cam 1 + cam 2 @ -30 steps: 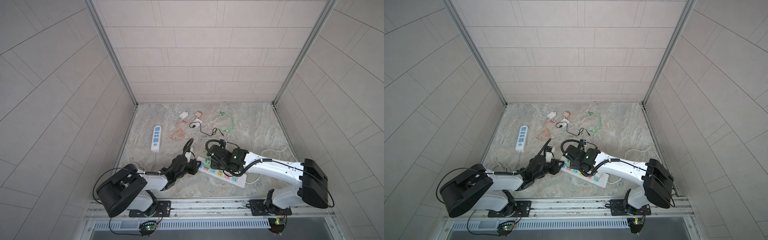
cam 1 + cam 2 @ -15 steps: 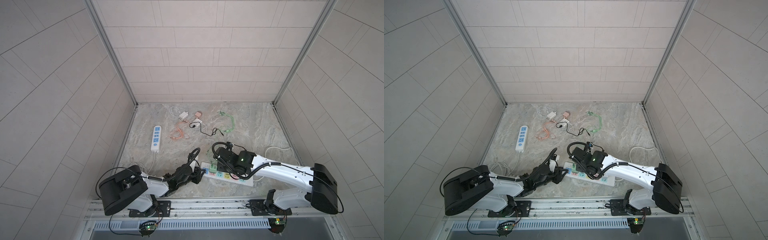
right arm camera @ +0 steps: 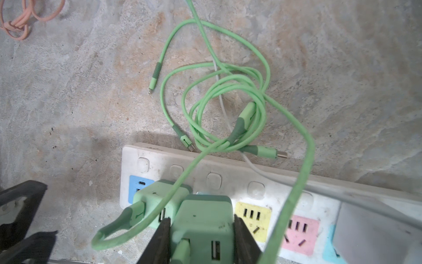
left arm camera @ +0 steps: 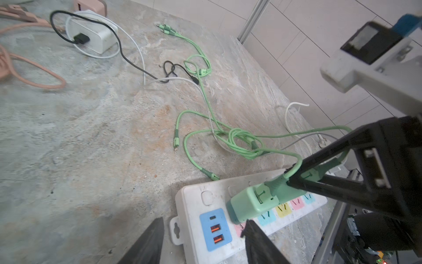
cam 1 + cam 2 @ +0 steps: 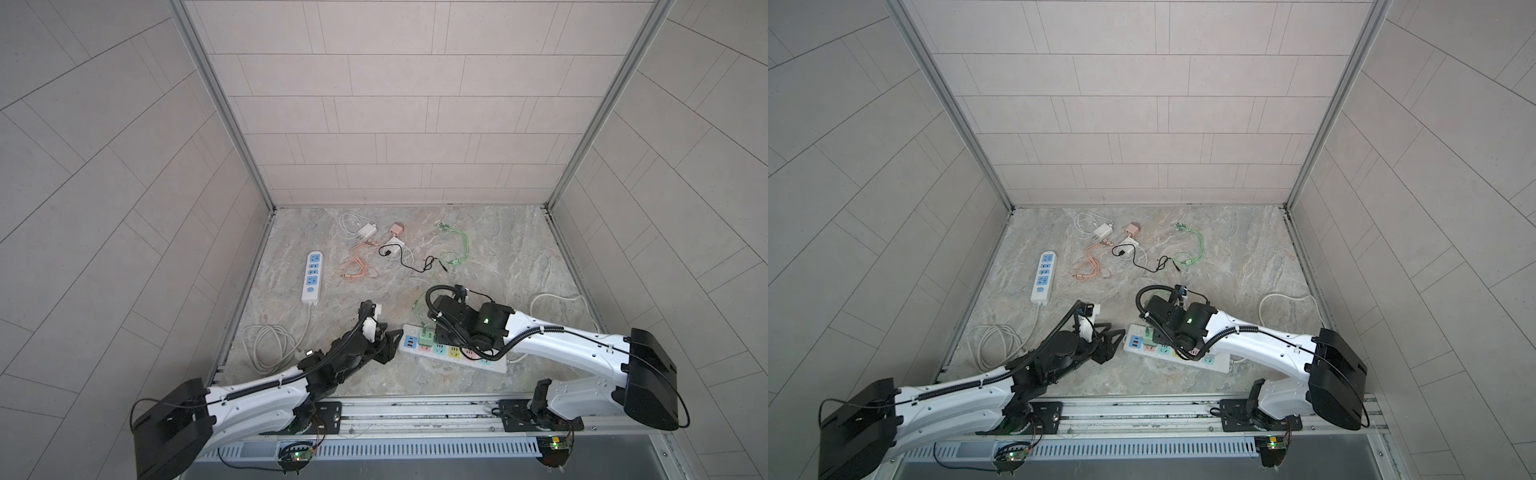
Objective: Insert the plug
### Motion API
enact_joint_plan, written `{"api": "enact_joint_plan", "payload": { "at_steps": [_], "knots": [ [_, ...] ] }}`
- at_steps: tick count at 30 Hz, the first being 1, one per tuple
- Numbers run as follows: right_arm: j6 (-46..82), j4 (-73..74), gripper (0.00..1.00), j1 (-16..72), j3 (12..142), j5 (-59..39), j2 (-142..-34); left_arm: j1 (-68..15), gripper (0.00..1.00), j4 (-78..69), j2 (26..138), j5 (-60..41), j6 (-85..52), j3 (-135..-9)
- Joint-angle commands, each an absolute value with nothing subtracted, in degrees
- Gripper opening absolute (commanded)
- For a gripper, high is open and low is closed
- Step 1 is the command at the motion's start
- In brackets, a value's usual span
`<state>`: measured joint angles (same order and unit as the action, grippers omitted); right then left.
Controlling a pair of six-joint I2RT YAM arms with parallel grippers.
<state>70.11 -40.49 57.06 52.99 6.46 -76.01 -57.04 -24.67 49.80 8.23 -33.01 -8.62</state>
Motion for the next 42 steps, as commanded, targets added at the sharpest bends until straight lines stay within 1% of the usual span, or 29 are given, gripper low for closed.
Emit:
{"api": "enact_joint_plan", "payload": {
  "at_steps": [1, 12, 29, 36, 42],
  "knots": [
    [72.35, -41.33, 0.01, 57.22, 51.71, 7.0, -74.21, -57.3, 0.62, -19.95, 47.46, 11.86, -31.42, -7.42],
    [72.75, -39.87, 0.0, 57.73, 51.62, 6.24, -75.39, -57.3, 0.6, -21.45, 49.15, 11.25, -31.11, -7.65],
    [74.1, -38.33, 0.0, 58.54, 49.39, 7.15, -76.63, -57.29, 0.6, -20.22, 46.27, 11.57, -30.37, -7.1],
    [73.0, -38.47, 0.0, 58.66, 50.18, 7.19, -80.57, -57.3, 0.6, -19.89, 44.93, 11.34, -29.84, -7.12],
    [73.4, -39.19, 0.0, 60.75, 50.4, 8.77, -82.35, -57.3, 0.6, -19.08, 42.6, 12.06, -29.24, -6.94]
  ]
}}
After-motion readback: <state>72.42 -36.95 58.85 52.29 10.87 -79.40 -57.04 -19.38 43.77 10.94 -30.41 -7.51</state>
